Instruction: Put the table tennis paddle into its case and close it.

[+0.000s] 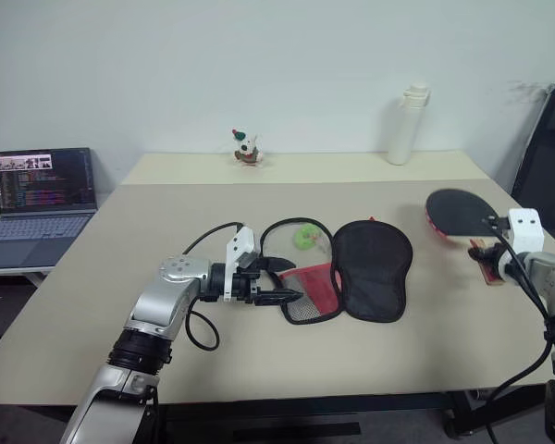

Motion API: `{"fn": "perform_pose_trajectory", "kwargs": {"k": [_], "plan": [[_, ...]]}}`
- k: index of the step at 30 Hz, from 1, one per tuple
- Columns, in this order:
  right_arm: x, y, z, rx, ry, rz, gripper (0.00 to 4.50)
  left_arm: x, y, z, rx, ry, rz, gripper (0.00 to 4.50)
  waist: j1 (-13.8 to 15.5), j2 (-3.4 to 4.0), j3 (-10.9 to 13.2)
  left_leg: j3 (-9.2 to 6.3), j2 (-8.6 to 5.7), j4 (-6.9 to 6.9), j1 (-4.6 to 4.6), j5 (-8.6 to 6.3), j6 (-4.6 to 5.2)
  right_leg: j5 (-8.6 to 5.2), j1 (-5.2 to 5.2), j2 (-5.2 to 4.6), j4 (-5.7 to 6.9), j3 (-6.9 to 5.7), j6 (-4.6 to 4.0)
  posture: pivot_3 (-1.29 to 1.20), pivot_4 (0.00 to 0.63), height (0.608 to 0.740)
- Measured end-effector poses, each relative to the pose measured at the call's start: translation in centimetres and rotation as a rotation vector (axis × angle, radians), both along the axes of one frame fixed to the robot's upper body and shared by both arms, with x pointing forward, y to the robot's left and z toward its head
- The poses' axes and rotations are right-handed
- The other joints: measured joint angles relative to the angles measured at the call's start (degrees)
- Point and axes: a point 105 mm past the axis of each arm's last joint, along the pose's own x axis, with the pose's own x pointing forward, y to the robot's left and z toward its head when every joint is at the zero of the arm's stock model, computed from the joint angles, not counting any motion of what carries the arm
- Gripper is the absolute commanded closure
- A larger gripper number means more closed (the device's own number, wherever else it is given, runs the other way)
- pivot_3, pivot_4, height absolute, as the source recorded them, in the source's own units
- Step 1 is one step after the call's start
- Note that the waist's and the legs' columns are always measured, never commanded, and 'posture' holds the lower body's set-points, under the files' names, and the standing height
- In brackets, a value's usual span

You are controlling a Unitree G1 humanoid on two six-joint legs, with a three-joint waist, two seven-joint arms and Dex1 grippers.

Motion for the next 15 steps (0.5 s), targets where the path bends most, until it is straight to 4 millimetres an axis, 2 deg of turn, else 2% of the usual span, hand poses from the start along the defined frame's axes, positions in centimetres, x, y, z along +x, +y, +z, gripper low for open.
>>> {"fn": "perform_pose_trajectory", "kwargs": {"k": [1,3,4,6,7,12,15], "plan": [[0.1,1.8,0.6,0.039,-0.035,0.02,3.41,0.0,0.3,0.0,0.003,0.001,0.008,0.74,-0.3,0.0,0.0,-0.02,0.03,-0.01,0.02,0.0,0.0,0.0,-0.01,0.04,0.03,0.04,0.0,0.0,0.15,0.74],[-0.1,7.0,1.3,0.137,-0.085,0.104,3.41,0.0,0.5,0.0,0.005,0.0,0.014,0.74,-0.9,0.0,0.0,-0.05,0.09,-0.03,0.11,0.0,0.0,-0.02,-0.11,0.18,0.26,0.3,0.02,0.0,0.15,0.74],[-0.2,8.7,1.2,0.174,-0.09,0.13,3.41,-0.1,0.5,0.0,0.004,0.0,0.013,0.74,-0.9,0.0,0.0,-0.06,0.1,0.0,0.12,0.0,0.0,-0.03,-0.13,0.19,0.37,0.31,0.02,0.0,0.15,0.74],[-1.0,14.0,0.5,0.283,-0.064,0.207,3.41,-0.2,0.6,0.0,0.001,0.001,0.013,0.74,-0.9,0.01,0.0,-0.08,0.11,0.0,0.12,0.0,0.0,-0.11,-0.28,0.19,0.61,0.33,0.08,0.0,0.15,0.74],[-1.4,15.7,0.1,0.319,-0.044,0.231,3.41,-0.2,0.6,0.0,-0.001,0.004,0.013,0.74,-0.6,0.02,0.0,-0.07,0.13,0.02,0.08,0.0,-0.01,-0.14,-0.38,0.17,0.67,0.35,0.13,0.0,0.15,0.74],[-2.3,19.6,-0.1,0.39,-0.029,0.224,3.41,-0.2,1.2,-0.3,0.007,0.01,0.029,0.74,0.0,0.0,0.0,0.01,-0.01,0.08,-0.09,0.01,-0.01,-0.01,-0.48,-0.2,0.65,0.36,0.02,0.0,0.15,0.74],[-2.4,19.7,-1.0,0.382,-0.009,0.196,3.41,-0.2,1.2,-0.3,0.007,0.009,0.03,0.74,0.0,-0.02,0.0,0.17,-0.1,0.08,-0.1,0.0,-0.01,0.08,-0.47,-0.29,0.48,0.35,0.18,0.0,0.15,0.74]]}}
